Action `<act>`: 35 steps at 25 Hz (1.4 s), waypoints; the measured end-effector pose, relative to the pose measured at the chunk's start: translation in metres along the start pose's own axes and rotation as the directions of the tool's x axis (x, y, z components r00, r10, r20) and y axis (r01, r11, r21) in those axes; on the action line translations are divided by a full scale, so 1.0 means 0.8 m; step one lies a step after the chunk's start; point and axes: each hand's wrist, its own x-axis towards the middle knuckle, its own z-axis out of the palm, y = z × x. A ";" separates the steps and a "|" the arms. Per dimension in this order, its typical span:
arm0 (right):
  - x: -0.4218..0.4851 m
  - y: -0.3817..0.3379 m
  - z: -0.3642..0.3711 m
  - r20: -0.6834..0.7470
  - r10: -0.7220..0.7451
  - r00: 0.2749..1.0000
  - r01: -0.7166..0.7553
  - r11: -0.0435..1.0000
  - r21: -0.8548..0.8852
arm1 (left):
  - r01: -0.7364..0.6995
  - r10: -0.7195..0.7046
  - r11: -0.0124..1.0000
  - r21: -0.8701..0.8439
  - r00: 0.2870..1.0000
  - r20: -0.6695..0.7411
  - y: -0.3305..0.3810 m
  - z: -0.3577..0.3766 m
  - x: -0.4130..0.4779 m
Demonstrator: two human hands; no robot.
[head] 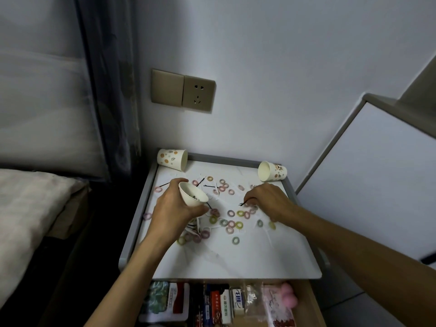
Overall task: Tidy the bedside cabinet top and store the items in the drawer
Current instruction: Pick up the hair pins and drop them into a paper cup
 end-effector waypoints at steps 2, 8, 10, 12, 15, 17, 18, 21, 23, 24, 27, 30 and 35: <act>0.002 -0.005 -0.009 -0.053 -0.004 0.999 0.010 0.993 0.119 | 0.000 0.000 1.000 0.011 1.000 0.009 0.001 -0.001 0.000; 0.032 -0.086 -0.072 -0.157 -0.132 0.979 0.201 0.762 0.615 | -0.031 0.030 0.996 0.079 0.999 0.014 -0.002 -0.003 0.000; 0.040 -0.118 -0.078 -0.088 -0.272 0.958 0.270 0.762 0.589 | -0.033 0.032 0.996 0.086 0.999 0.019 -0.002 -0.004 0.001; 0.049 -0.135 -0.076 -0.046 -0.330 0.943 0.287 0.732 0.618 | -0.025 0.023 0.998 0.064 0.999 0.027 -0.003 -0.007 0.004; 0.068 -0.121 -0.068 -0.127 -0.170 0.977 0.208 0.651 0.730 | -0.023 0.023 0.999 0.025 1.000 -0.017 -0.009 -0.015 0.008; 0.085 -0.092 -0.052 -0.125 0.030 0.992 0.066 0.718 0.693 | -0.013 0.013 1.000 0.007 0.999 -0.052 -0.013 -0.023 0.011; 0.094 -0.078 -0.039 -0.081 0.104 0.991 -0.029 0.772 0.635 | -0.009 0.008 1.000 -0.007 0.998 -0.066 -0.014 -0.027 0.012; 0.115 -0.050 0.006 0.045 0.265 0.963 -0.255 0.844 0.473 | 0.011 -0.017 0.998 -0.060 0.996 -0.089 -0.017 -0.036 0.018; 0.122 -0.042 0.027 0.056 0.312 0.948 -0.304 0.843 0.444 | 0.017 -0.025 0.996 -0.084 0.996 -0.090 -0.017 -0.039 0.020; 0.124 -0.040 0.035 0.048 0.316 0.948 -0.304 0.844 0.442 | 0.017 -0.026 0.996 -0.091 0.995 -0.093 -0.018 -0.040 0.021; 0.127 -0.039 0.046 0.019 0.307 0.951 -0.283 0.848 0.448 | 0.029 -0.040 0.994 -0.105 0.994 -0.102 -0.022 -0.043 0.024; 0.129 -0.040 0.044 -0.001 0.290 0.957 -0.262 0.864 0.430 | 0.043 -0.056 0.992 -0.122 0.993 -0.106 -0.023 -0.044 0.026; 0.136 -0.062 0.035 0.090 0.321 0.943 -0.333 0.896 0.295 | 0.049 -0.063 0.991 -0.126 0.992 -0.109 -0.023 -0.044 0.026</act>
